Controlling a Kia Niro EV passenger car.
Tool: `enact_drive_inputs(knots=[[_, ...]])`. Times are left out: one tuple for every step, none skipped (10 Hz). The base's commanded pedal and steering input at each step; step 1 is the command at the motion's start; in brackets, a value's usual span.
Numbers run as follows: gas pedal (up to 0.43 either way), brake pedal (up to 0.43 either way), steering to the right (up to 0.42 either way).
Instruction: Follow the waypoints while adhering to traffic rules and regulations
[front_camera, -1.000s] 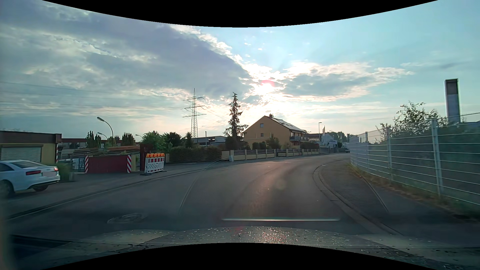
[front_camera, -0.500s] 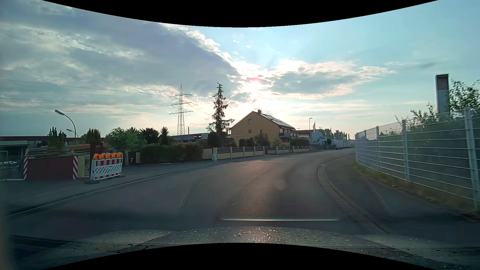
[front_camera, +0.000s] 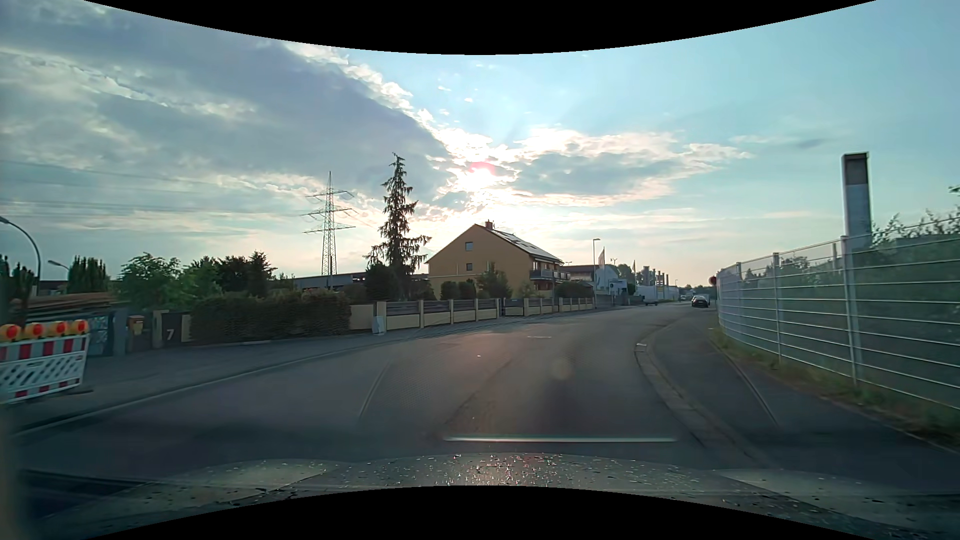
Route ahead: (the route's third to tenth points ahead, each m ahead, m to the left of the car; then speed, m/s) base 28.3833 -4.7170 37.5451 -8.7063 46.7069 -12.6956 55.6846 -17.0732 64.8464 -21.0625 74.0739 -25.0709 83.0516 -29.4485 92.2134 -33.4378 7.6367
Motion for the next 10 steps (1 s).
enact_drive_inputs(knots=[[0.000,0.000,0.076],[0.008,0.000,0.076],[0.008,0.000,0.076],[0.008,0.000,0.076],[0.008,0.000,0.076],[0.008,0.000,0.076],[0.008,0.000,0.076],[0.008,0.000,0.076],[0.008,0.000,0.076],[0.008,0.000,0.076]])
